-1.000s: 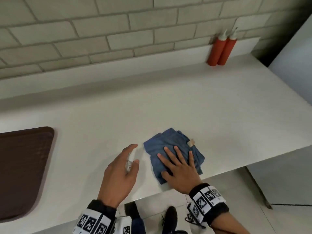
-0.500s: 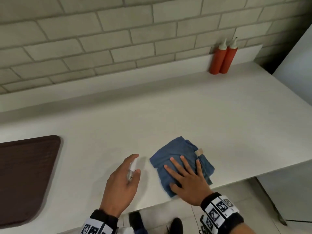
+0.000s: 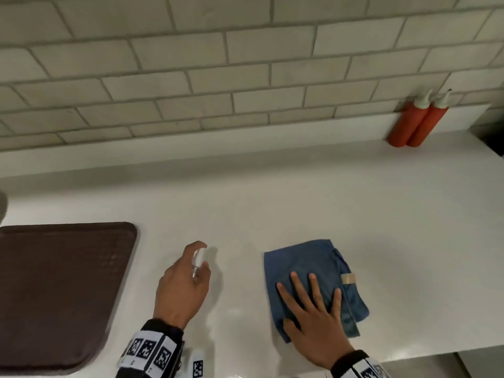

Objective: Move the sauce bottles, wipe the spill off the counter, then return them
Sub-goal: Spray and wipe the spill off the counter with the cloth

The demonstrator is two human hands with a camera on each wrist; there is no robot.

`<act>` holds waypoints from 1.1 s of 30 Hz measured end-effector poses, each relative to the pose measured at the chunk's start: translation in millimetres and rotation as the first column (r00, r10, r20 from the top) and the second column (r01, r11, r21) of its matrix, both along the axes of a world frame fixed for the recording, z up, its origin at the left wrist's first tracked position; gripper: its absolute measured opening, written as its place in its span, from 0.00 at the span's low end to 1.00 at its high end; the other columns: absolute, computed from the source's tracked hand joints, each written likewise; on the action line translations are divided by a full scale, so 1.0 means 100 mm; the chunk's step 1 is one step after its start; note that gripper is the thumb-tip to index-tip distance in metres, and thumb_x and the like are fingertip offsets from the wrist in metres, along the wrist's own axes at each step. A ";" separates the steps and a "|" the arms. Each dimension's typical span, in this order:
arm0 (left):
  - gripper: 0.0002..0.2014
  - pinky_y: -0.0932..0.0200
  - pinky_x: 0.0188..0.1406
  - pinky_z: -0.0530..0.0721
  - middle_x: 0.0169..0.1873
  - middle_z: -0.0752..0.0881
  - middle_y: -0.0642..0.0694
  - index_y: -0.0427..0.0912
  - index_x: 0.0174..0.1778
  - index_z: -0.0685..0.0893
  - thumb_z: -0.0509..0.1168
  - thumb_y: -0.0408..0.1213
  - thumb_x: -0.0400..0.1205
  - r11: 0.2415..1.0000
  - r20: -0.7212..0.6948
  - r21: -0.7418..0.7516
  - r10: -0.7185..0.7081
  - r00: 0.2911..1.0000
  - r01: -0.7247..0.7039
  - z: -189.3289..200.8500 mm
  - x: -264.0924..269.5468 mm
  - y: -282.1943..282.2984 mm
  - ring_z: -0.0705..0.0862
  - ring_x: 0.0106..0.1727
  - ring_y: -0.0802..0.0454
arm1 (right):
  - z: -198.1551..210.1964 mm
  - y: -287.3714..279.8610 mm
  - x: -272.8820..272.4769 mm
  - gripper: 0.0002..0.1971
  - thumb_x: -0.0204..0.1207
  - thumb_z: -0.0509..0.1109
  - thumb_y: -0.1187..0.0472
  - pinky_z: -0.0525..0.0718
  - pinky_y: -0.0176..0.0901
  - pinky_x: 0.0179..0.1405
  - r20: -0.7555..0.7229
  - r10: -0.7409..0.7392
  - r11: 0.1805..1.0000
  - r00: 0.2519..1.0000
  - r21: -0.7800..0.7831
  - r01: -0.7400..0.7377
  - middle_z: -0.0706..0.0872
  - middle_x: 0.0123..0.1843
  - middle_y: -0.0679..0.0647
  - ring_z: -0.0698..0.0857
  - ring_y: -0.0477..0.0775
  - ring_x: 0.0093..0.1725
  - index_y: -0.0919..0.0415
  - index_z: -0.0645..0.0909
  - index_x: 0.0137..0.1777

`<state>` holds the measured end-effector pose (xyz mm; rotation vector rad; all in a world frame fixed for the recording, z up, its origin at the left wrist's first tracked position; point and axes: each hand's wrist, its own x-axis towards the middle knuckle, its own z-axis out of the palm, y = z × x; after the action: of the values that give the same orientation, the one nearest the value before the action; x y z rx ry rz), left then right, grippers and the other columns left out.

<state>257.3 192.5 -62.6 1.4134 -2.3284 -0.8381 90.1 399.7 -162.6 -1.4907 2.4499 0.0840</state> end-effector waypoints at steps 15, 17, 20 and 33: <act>0.19 0.53 0.44 0.78 0.40 0.84 0.51 0.60 0.73 0.72 0.62 0.44 0.85 1.000 -0.063 0.016 -0.024 0.998 0.025 -0.03 -0.12 -1.45 0.81 0.42 0.50 | 0.30 -2.11 -0.75 0.33 0.83 0.47 0.40 0.34 0.87 0.71 0.175 -0.161 0.981 0.971 0.138 0.138 0.29 0.86 0.43 0.29 0.61 0.83 0.34 0.34 0.83; 0.21 0.54 0.43 0.77 0.38 0.84 0.51 0.60 0.74 0.72 0.63 0.44 0.85 0.999 -0.082 0.024 -0.030 0.996 0.032 -0.04 -0.08 -1.57 0.81 0.42 0.50 | 0.32 -2.54 -0.90 0.33 0.83 0.48 0.39 0.35 0.88 0.70 0.170 -0.164 0.980 0.972 0.140 0.141 0.31 0.86 0.43 0.30 0.62 0.84 0.34 0.35 0.83; 0.20 0.54 0.39 0.78 0.33 0.84 0.53 0.59 0.72 0.76 0.65 0.43 0.84 0.999 -0.123 0.025 -0.021 0.992 0.024 -0.04 0.05 -1.71 0.84 0.37 0.52 | 0.33 -3.15 -1.00 0.33 0.82 0.49 0.38 0.34 0.88 0.69 0.200 -0.187 0.975 0.962 0.160 0.157 0.32 0.86 0.44 0.31 0.63 0.84 0.33 0.36 0.83; 0.19 0.51 0.42 0.79 0.31 0.86 0.49 0.59 0.70 0.77 0.67 0.41 0.83 0.996 -0.195 0.074 0.066 0.979 -0.053 -0.11 0.21 -1.87 0.83 0.40 0.47 | 0.22 -3.40 -0.02 0.35 0.74 0.36 0.35 0.30 0.82 0.72 0.130 0.259 0.956 0.957 0.106 -0.273 0.34 0.87 0.42 0.32 0.60 0.84 0.35 0.40 0.84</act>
<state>278.6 5.8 -73.5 1.3524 -2.1181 -1.0011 87.7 59.6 -140.3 -1.7107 2.1028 0.1931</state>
